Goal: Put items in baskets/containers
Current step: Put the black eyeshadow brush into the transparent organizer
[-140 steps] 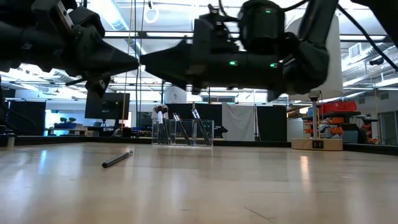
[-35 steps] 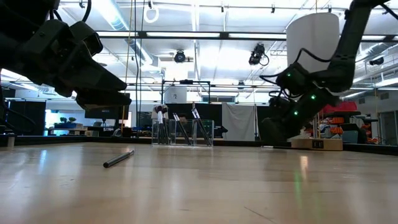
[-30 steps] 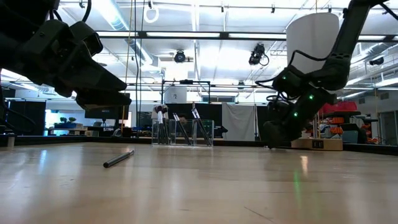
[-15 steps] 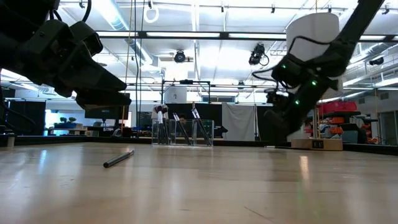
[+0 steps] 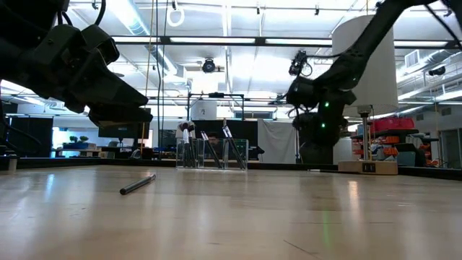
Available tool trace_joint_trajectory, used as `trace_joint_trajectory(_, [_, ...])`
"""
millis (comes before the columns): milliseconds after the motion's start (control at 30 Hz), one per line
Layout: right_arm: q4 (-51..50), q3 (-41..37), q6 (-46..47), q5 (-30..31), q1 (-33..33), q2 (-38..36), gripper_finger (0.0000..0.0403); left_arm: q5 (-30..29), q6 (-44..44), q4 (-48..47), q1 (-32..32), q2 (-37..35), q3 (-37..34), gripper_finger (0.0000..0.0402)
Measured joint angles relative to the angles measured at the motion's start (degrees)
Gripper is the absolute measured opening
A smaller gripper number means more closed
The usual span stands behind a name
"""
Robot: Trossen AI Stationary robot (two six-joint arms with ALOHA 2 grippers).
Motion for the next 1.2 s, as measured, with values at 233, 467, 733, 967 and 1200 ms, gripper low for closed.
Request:
trace_joint_trajectory(233, [-3.94,2.66,0.36,-2.60,-1.34,3.59,0.0002,-0.09,-0.15,0.02,0.00,0.00,0.00,0.0281])
trace_joint_trajectory(467, [-7.29,2.84,0.69,-14.69,-2.61,3.24,0.0001,1.06,-0.18,0.02,-0.01,0.00,0.00,0.0281])
trace_joint_trajectory(733, [-13.03,2.62,0.67,-24.32,3.66,-1.77,0.0000,1.18,-0.25,0.04,-0.02,0.01,0.00,0.0281])
trace_joint_trajectory(967, [-16.38,2.62,1.64,-27.52,8.33,-8.92,0.0000,1.20,-0.33,0.04,-0.02,0.02,0.00,0.0281])
trace_joint_trajectory(1200, [-16.30,2.65,15.67,-15.66,8.15,-11.62,0.0005,1.13,-0.46,0.04,0.00,0.01,0.00,0.0281])
